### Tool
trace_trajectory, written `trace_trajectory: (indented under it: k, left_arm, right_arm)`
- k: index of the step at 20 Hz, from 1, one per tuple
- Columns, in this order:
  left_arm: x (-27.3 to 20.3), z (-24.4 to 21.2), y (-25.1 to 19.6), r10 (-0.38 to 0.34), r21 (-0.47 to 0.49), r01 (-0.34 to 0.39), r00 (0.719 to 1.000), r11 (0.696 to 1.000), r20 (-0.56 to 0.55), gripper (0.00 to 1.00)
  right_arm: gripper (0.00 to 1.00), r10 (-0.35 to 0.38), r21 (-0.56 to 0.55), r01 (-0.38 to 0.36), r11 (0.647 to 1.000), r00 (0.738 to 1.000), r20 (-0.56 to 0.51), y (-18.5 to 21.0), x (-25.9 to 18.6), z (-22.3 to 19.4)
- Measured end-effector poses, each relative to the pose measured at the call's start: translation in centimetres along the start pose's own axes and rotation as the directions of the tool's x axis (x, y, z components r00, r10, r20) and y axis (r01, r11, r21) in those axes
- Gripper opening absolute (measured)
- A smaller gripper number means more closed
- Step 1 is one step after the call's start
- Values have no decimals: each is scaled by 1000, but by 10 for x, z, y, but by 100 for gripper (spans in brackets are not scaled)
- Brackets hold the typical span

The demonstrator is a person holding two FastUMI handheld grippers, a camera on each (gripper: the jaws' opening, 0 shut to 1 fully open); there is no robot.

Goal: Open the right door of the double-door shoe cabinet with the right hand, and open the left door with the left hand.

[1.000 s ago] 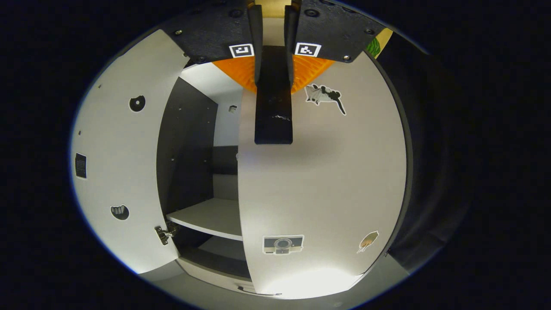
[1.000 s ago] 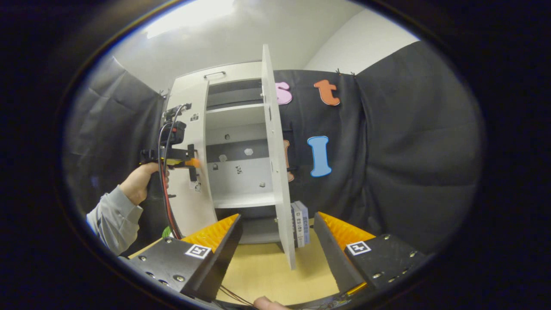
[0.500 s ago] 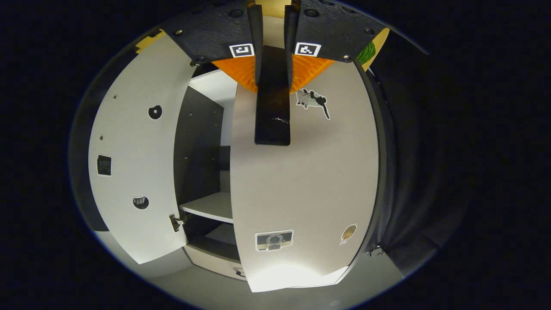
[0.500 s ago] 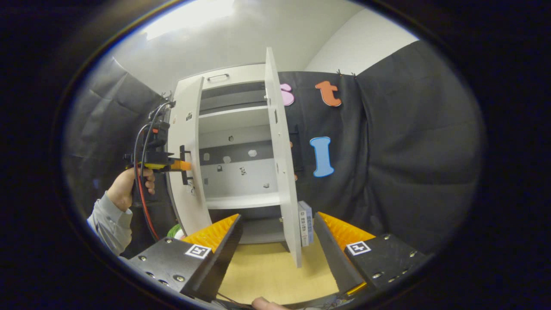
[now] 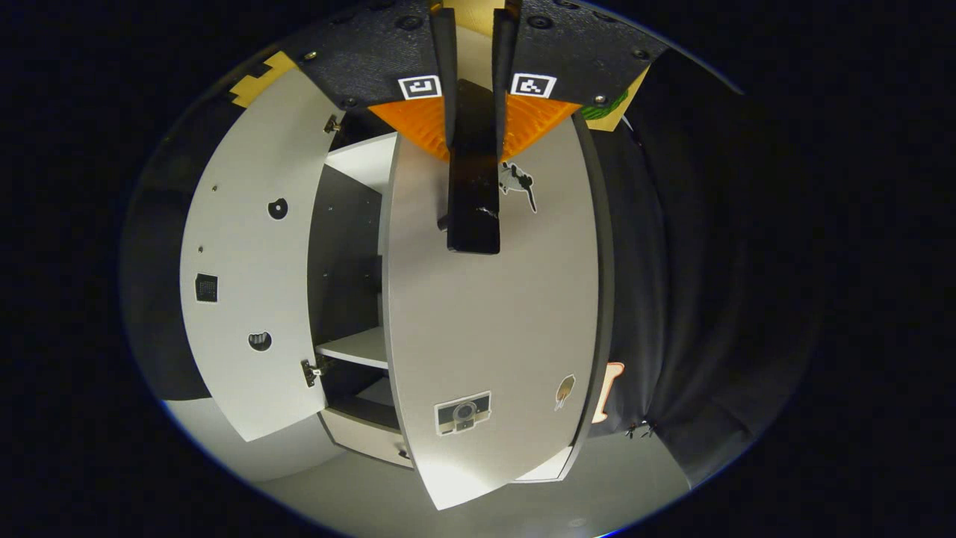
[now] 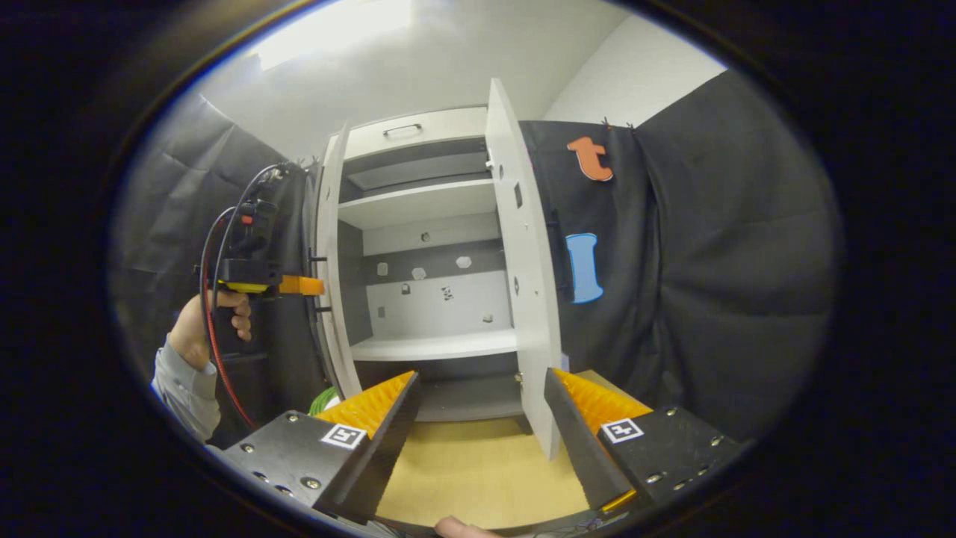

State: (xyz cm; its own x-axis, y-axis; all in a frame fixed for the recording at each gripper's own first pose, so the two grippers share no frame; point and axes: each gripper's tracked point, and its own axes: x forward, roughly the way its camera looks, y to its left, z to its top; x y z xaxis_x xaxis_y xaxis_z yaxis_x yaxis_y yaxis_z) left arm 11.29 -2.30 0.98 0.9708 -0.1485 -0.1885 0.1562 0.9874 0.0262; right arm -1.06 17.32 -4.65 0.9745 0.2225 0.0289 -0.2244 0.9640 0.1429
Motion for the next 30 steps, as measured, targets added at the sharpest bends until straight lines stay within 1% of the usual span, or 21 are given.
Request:
trace_trajectory:
  k: [1, 2, 3, 6, 7, 12, 14, 16, 18, 20, 25, 30]
  left_arm:
    - [-4, 1, 5, 8, 1, -8, 1000, 1000, 2, 20]
    - [-4, 1, 9, 13, 5, -13, 1000, 1000, 5, 19]
    - [-6, 0, 12, 16, 6, -16, 1000, 1000, 6, 17]
    - [-11, 0, 25, 35, 7, -35, 999, 999, 10, 14]
    - [-13, 2, 30, 44, 7, -44, 999, 999, 16, 14]
    - [-21, 2, 60, 96, -3, -96, 995, 995, 15, 6]
    - [-22, 1, 70, 112, -12, -112, 994, 994, 16, 3]
    - [-23, 3, 80, 124, -18, -124, 992, 992, 18, 1]
    - [-24, 3, 70, 63, -34, -63, 998, 997, 20, 1]
    - [-23, 1, 74, 45, -4, -45, 999, 999, 19, 1]
    - [-24, 2, 76, 53, -3, -53, 998, 999, 23, 1]
    - [-24, 4, 78, 78, 2, -78, 996, 997, 44, 1]
  right_arm:
    - [100, 9, -5, -9, 1000, 1000, 2, 7, -1, 0]
    - [94, 13, -10, -13, 1000, 1000, 6, 11, -2, 2]
    - [98, 15, -13, -15, 1000, 1000, 9, 16, -2, 2]
    - [98, 17, 1, -17, 1000, 1000, 7, 29, -6, -1]
    - [94, 19, 5, -19, 1000, 1000, 2, 32, -5, -4]
    - [94, 42, 14, -42, 999, 999, -8, 49, 5, -6]
    - [100, 50, 8, -50, 999, 999, -6, 58, 6, -5]
    - [100, 58, -4, -58, 998, 998, -9, 67, 9, -6]
    - [98, 64, -15, -65, 998, 998, -13, 74, 10, -8]
    - [98, 70, -20, -70, 997, 997, -16, 81, 9, -10]
    - [98, 35, -17, -36, 999, 999, -5, 76, 11, -9]
    - [98, 15, -6, -15, 1000, 1000, -1, 66, 8, -5]
